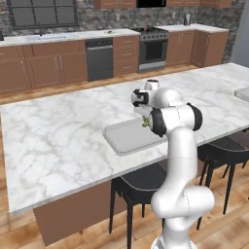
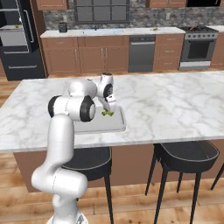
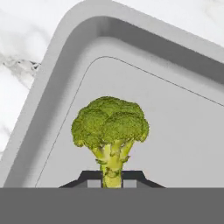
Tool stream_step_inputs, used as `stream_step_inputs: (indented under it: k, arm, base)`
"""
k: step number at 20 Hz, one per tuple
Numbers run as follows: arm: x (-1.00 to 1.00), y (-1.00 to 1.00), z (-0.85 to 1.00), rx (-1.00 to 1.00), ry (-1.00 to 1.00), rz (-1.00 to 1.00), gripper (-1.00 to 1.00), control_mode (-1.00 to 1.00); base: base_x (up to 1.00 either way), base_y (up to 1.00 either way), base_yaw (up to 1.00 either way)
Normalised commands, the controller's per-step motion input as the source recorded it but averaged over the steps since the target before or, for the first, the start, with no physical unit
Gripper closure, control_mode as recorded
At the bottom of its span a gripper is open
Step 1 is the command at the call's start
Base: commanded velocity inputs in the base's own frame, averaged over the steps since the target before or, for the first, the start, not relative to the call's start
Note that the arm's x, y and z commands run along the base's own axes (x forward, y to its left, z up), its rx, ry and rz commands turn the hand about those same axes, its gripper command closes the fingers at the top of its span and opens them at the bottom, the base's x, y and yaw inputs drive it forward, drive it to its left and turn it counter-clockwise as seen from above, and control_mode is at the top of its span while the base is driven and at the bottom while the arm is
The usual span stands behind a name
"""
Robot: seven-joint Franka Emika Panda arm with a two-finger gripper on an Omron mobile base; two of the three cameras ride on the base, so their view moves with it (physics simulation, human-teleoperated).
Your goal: Place the cold items (broccoli and lemon) from the fridge in one tupperware on the dining counter. Place the warm items (kebab skewer and hot dog) in the stove area in another tupperware.
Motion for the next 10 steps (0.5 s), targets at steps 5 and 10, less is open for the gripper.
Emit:
stream_step_inputs:
  k: [5, 10]
  arm:
    - [0.18, -0.02, -0.41, -0.13, -0.01, -0.19, 1.0, -1.0]
    - [-0.01, -0.04, -0.11, -0.03, 0.0, -0.1, 1.0, -1.0]
  base:
    - [0.0, 0.0, 0.0]
    - [0.0, 0.0, 0.0]
